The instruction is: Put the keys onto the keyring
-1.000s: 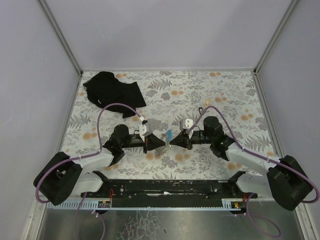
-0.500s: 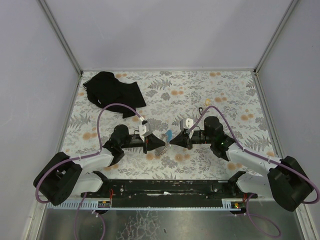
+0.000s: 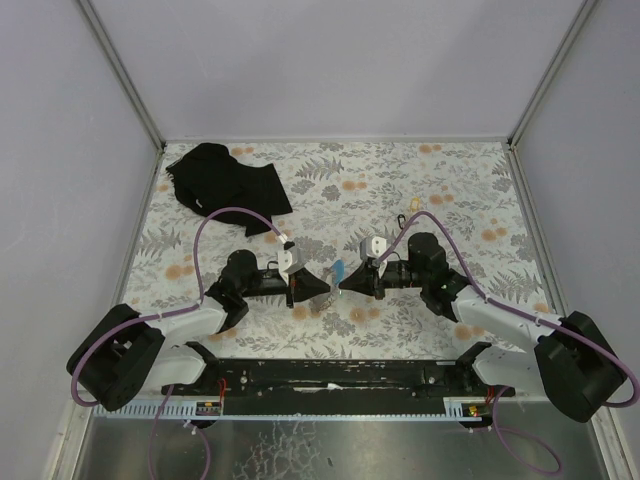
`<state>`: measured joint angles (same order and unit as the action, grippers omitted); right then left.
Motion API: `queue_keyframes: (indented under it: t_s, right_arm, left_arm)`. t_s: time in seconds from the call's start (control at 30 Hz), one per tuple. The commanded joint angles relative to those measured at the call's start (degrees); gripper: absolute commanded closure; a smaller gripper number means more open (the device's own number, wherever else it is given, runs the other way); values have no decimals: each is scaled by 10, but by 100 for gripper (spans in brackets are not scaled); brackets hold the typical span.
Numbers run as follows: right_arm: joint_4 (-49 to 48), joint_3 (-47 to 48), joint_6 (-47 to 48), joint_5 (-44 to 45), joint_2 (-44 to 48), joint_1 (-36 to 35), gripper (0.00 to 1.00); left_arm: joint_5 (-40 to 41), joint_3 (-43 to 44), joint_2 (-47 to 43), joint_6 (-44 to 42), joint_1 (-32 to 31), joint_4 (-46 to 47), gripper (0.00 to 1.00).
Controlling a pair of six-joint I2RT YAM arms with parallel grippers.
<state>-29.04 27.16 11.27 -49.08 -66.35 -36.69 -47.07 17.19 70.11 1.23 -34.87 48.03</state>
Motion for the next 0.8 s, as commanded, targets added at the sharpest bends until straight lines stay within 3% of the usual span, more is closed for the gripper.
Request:
queue_keyframes:
  t_s: [0.0,0.77]
  right_arm:
    - [-31,18,-11,-14,-5,0,100]
    - [-42,17,-18,-16,-10,0,100]
  left_arm:
    - [1,-5,-7,2,1,48,100]
    - [0,-6,-2,11,0,61,100]
